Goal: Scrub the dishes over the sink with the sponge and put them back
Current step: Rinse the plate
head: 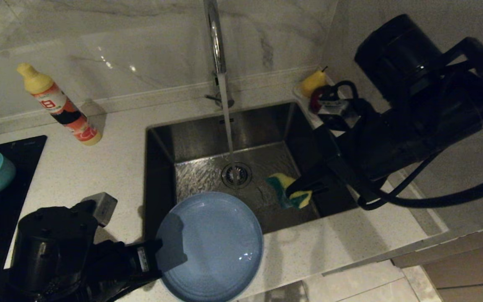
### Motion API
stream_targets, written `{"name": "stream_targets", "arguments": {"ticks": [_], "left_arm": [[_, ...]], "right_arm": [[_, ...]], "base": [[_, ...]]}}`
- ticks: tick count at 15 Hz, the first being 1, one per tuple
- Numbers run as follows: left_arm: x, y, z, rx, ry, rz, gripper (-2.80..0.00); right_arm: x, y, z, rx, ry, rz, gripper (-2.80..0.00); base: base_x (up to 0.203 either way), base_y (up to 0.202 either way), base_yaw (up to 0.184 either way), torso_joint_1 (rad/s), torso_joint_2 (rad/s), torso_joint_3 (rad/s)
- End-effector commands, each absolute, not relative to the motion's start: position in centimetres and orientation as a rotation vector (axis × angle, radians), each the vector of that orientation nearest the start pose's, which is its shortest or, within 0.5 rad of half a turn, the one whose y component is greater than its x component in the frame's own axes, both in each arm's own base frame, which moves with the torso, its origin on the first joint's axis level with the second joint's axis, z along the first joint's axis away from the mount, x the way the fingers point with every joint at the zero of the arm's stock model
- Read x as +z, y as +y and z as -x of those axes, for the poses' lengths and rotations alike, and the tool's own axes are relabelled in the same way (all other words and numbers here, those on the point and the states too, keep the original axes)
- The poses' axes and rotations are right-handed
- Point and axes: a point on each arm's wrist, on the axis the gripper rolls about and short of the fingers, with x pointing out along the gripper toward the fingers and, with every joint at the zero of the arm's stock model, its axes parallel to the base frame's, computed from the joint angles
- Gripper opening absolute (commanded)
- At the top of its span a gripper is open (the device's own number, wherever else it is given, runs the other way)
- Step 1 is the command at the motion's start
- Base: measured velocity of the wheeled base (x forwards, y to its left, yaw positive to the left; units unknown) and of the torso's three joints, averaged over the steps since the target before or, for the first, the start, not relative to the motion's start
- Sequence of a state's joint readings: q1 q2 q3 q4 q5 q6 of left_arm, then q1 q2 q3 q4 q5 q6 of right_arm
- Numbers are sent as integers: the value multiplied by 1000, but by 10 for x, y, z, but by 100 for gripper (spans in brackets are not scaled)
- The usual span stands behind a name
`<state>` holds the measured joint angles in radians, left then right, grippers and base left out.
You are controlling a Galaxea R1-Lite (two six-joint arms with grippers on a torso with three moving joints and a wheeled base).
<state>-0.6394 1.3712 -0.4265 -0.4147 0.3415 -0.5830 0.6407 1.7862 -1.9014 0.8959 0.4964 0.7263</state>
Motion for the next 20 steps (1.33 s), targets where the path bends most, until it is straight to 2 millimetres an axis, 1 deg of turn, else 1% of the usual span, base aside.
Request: {"name": "stream_targets", "arguments": {"ticks": [1,2,4,6,7,8,11,12,14,17,20], "left_arm": [[160,-106,-164,-133,473,361,-280],[163,-106,-166,-132,462,369,-280],[184,-108,-179,-132,397,413,-280],[197,-112,-192,-127,361,433,-280],[198,-113,-198,-121,359,433,-280],[198,-116,-206,-113,362,432,-280],[192,-125,-230,-85,379,425,-280],[191,-127,-241,-71,380,427,-280],[188,-131,-261,-50,379,433,-280],[178,-141,-290,-33,389,430,-280],[174,-150,-308,-41,366,442,-280]], "right_arm": [[338,156,-229,692,1077,-608,-280],[341,146,-230,669,1058,-626,-280],[344,119,-234,600,1023,-680,-280],[344,98,-237,570,993,-727,-280],[342,92,-235,560,994,-739,-280],[340,86,-229,546,997,-746,-280],[330,77,-211,537,1010,-716,-280],[330,74,-203,550,1001,-697,-280],[329,71,-193,563,986,-688,-280],[320,71,-190,555,1015,-686,-280],[314,72,-192,561,1041,-678,-280]], "base": [[0,0,0,0,0,0],[0,0,0,0,0,0],[0,0,0,0,0,0],[0,0,0,0,0,0],[0,0,0,0,0,0],[0,0,0,0,0,0],[0,0,0,0,0,0],[0,0,0,0,0,0],[0,0,0,0,0,0],[0,0,0,0,0,0],[0,0,0,0,0,0]]}}
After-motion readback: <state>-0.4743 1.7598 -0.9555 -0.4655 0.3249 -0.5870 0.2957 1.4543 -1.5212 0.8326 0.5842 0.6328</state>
